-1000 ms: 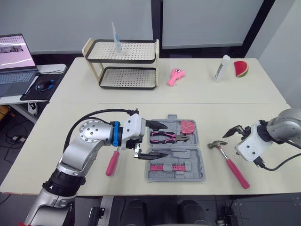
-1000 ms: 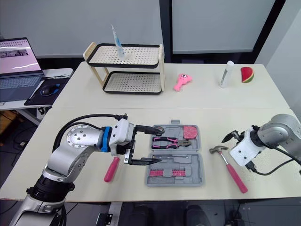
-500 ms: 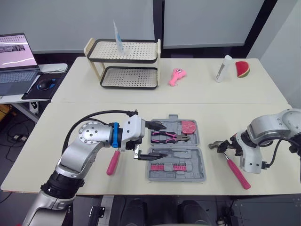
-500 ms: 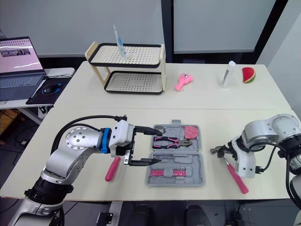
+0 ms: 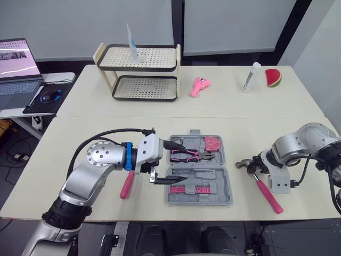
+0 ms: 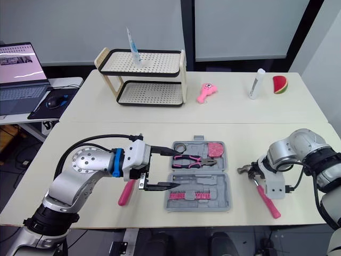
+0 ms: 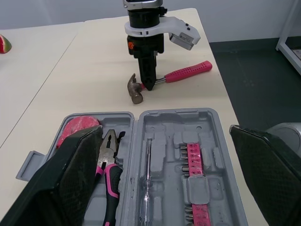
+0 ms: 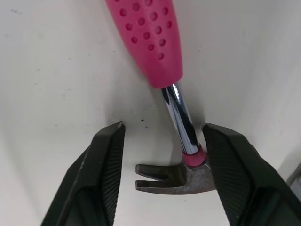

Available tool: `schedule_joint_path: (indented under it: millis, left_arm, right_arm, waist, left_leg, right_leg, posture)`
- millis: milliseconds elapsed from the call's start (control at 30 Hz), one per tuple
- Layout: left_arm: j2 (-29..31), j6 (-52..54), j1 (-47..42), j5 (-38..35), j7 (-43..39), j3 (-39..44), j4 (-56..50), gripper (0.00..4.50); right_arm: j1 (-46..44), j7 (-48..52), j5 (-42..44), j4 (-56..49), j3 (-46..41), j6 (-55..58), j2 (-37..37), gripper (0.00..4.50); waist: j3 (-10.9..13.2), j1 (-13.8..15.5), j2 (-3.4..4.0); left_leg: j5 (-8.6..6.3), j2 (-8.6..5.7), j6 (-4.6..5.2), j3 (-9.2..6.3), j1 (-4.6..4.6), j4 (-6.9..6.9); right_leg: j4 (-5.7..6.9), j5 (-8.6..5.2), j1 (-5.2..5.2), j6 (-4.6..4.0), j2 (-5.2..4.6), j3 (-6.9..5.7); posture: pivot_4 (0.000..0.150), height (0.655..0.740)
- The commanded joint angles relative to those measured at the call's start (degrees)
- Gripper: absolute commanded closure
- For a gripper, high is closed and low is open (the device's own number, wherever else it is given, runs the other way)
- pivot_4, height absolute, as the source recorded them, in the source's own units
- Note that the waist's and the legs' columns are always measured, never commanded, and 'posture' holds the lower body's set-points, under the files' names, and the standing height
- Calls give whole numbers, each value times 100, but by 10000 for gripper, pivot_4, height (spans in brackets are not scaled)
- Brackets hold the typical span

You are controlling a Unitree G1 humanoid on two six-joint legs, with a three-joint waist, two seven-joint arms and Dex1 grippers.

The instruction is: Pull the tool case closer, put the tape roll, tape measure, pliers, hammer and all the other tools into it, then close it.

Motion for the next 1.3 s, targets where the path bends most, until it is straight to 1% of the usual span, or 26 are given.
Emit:
schedule_joint_path:
  millis: [33, 200, 433, 500, 567, 633, 700, 733, 800, 867, 933, 1033, 1100, 1167, 1233, 1300]
  left_arm:
    - [68, 10, 31, -35, 46, 73, -315, 0]
    - [73, 97, 22, -57, 79, 59, -408, 0]
    - [8, 85, -87, -33, 49, 0, -313, 0]
    - [-33, 19, -152, -1, 16, -36, -214, 0]
    - [-71, -24, -200, 21, -14, -62, -142, 0]
    - [-101, -48, -241, 40, -37, -76, -83, 0]
    - [-123, -100, -268, 69, -52, -88, -17, 0]
    - [-125, -129, -276, 83, -62, -92, 11, 0]
    - [-119, -155, -273, 88, -77, -83, 42, 0]
    - [-111, -175, -262, 83, -86, -79, 59, 0]
    - [-115, -181, -249, 73, -84, -86, 53, 0]
    - [-138, -185, -240, 49, -96, -119, 39, 0]
    - [-145, -196, -261, 38, -132, -136, 55, 0]
    - [-160, -203, -296, 35, -166, -148, 82, 0]
    - [-182, -213, -333, 39, -195, -167, 121, 0]
    - [-212, -213, -372, 48, -209, -197, 155, 0]
  right_arm:
    - [-29, -153, -58, 104, 176, 176, 61, 24518]
    - [38, -138, 94, 175, 234, 212, 4, 29556]
    - [47, -129, 228, 325, 196, 298, -141, 37352]
    - [21, -91, 404, 421, 107, 265, -249, 39471]
    - [18, 64, 758, 537, -33, 226, -371, 41032]
    - [-1, 279, 1182, 669, -177, 210, -510, 42356]
    - [37, 635, 1848, 899, -378, 274, -668, 42717]
    - [204, 1175, 2658, 1043, -553, 527, -759, 42719]
    - [650, 2129, 4167, 948, -874, 1116, -1034, 42719]
    - [1440, 3252, 5847, 269, -1354, 2454, -1403, 42719]
    - [2142, 3925, 6936, -426, -1854, 3720, -1700, 42719]
    - [3273, 4368, 8262, -1593, -2732, 6101, -2078, 42719]
    - [4013, 4329, 9100, -2571, -3380, 7975, -2212, 42719]
    - [4582, 4052, 9761, -3457, -4020, 9723, -2164, 42719]
    - [4967, 3565, 10219, -4146, -4591, 11259, -1911, 42719]
    - [5040, 2783, 10598, -4712, -5126, 13015, -1310, 42719]
  waist:
    - [-2, -2, -3]
    - [-10, -8, -17]
    - [-10, -8, -17]
    - [-10, -6, -17]
    - [-9, -7, -16]
    - [-7, -7, -11]
    - [-3, -6, -7]
    - [-3, -2, -8]
    - [-2, 17, -9]
    - [-2, 33, -8]
    - [-2, 39, -7]
    - [-3, 46, -1]
    - [-3, 34, 3]
    - [-4, 22, 5]
    - [-4, 25, 5]
    - [-4, 45, -1]
  left_leg:
    - [0, 0, 0, 0, 1, 0]
    - [0, 0, 0, -2, 7, 0]
    - [0, 0, 0, -1, 7, 1]
    - [0, -1, 0, -1, 6, 1]
    - [0, -2, 0, 3, 3, 2]
    - [0, -3, 0, 9, 0, 2]
    - [0, -5, 1, 17, -4, 2]
    - [0, -6, 1, 21, -5, 2]
    - [-1, -5, 2, 20, -5, 2]
    - [-2, -6, 3, 17, -7, 2]
    - [-4, -6, 8, 5, -9, 3]
    - [-8, -7, 14, -1, -7, 4]
    - [-11, -6, 20, -3, -1, 3]
    - [-13, -4, 23, -9, 1, 2]
    - [-14, -2, 24, -15, 1, 2]
    - [-14, -6, 24, -21, -3, 1]
  right_leg:
    - [3, 0, 0, 0, 0, 0]
    - [15, 0, 0, 0, 1, 2]
    - [18, 0, -1, 0, 1, 2]
    - [19, 0, -2, 0, 1, 2]
    - [21, 0, -8, 0, 0, 2]
    - [24, 0, -13, 0, -1, 4]
    - [26, 0, -21, 0, -5, 7]
    - [28, 0, -23, 0, -8, 8]
    - [25, 0, -19, 0, -11, 7]
    - [20, 0, -11, 0, -26, 8]
    - [15, 0, 0, 0, -43, -2]
    - [14, 0, 9, 0, -44, -6]
    - [11, 0, 16, 0, -43, -4]
    - [7, 0, 25, 0, -37, -6]
    - [3, 0, 28, 0, -29, -7]
    - [-1, 0, 29, 0, -11, -12]
  posture:
    - [1500, 7400]
    - [1500, 7400]
    - [1500, 7400]
    - [1500, 7400]
    - [1500, 7400]
    - [1500, 7400]
    - [1500, 7400]
    - [1500, 7400]
    - [1500, 7400]
    - [1500, 7400]
    - [1500, 7400]
    - [1500, 7400]
    - [1500, 7400]
    - [1500, 7400]
    - [1500, 7400]
    - [1500, 7400]
